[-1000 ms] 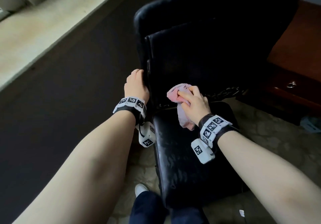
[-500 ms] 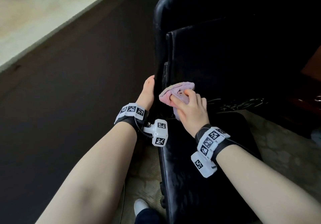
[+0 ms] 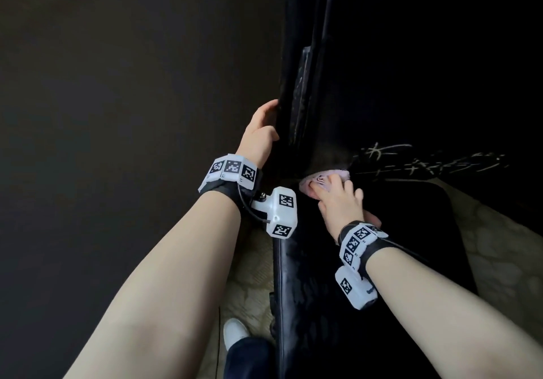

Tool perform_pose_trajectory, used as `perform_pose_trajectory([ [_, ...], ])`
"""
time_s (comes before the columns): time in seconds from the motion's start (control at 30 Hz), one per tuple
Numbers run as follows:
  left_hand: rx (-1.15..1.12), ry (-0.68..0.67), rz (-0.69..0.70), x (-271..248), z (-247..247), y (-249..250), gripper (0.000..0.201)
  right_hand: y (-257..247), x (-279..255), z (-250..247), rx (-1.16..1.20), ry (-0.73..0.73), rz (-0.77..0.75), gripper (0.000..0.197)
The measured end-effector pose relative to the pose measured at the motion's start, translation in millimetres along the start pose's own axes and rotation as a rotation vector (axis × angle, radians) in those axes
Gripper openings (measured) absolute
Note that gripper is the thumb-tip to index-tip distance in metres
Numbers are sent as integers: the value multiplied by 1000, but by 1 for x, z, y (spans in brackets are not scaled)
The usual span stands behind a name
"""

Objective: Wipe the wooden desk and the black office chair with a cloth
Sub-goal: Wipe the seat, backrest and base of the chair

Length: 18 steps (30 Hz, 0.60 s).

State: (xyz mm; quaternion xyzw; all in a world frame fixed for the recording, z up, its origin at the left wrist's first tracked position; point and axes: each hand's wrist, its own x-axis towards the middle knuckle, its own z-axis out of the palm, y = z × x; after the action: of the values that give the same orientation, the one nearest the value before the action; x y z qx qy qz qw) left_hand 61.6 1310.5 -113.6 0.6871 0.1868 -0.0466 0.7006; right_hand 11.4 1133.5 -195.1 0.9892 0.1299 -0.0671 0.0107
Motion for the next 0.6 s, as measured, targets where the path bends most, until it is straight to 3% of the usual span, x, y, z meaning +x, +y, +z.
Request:
perform_pose_trajectory([
  [0.07, -27, 0, -3, -1, 1, -1, 62, 9, -5, 5, 121, -98, 56, 45],
  [0.13, -37, -22, -38, -1, 3, 1, 55, 17, -18, -2, 238, -106, 14, 45],
  [0.2, -59, -23, -80, 0, 8, 0, 54, 21, -31, -17, 340, -15, -43, 45],
  [0.33, -50, 0, -87, -22, 30, 10, 109, 26, -35, -51, 518, 325, -47, 43],
  [0.4, 80, 47, -57, -24, 38, 11, 121, 31, -29, -63, 528, 484, -55, 44],
  [0.53, 209, 142, -47, -19, 43, 3, 116, 36, -6, -74, 540, 650, 33, 44],
  [0.6, 232, 173, -22, -15, 41, -3, 104, 35, 7, -72, 532, 644, 55, 42],
])
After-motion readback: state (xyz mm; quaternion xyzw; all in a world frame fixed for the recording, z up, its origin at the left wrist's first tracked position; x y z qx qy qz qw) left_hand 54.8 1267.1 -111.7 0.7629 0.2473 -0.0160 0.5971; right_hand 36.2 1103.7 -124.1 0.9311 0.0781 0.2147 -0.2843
